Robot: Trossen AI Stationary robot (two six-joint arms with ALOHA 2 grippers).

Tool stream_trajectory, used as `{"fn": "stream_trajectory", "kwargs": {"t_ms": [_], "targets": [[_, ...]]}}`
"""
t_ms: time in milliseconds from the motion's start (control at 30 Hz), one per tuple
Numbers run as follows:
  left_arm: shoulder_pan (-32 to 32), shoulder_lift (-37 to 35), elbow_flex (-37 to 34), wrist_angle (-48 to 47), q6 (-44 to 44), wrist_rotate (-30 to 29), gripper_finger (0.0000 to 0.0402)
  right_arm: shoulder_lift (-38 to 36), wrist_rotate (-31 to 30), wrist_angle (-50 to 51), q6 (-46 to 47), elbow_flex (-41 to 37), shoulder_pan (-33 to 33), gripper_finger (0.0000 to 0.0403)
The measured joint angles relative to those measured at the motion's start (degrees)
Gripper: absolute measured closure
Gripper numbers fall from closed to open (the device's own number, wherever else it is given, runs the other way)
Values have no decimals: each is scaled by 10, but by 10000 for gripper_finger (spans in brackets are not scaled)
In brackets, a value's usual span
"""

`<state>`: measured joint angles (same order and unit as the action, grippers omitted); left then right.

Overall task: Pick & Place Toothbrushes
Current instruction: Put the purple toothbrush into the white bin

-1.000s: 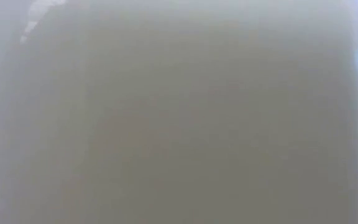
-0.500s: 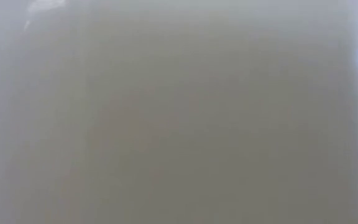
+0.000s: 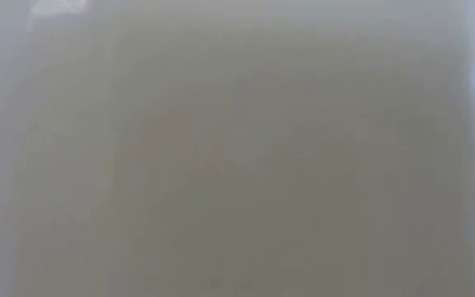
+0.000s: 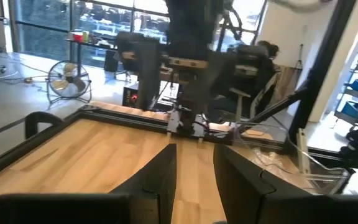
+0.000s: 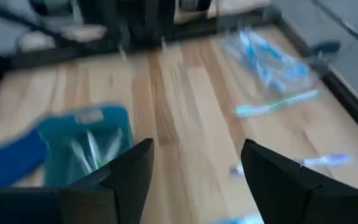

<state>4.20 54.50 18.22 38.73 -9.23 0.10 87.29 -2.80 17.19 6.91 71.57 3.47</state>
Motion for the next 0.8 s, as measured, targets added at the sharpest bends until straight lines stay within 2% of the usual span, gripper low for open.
{"fn": "stream_trajectory", "kwargs": {"t_ms": [333, 500, 633, 800], "targets": [[55, 0, 0, -16, 2, -1, 300, 19, 5, -92, -31, 3, 29, 168], [81, 0, 30, -108, 20, -15, 300, 20, 85, -187, -54, -23, 44, 168], [84, 16, 61, -154, 47, -44, 300, 20, 140, -187, -55, -25, 66, 168], [82, 69, 110, -200, 60, -69, 300, 21, 167, -193, -59, -25, 80, 168]]}}
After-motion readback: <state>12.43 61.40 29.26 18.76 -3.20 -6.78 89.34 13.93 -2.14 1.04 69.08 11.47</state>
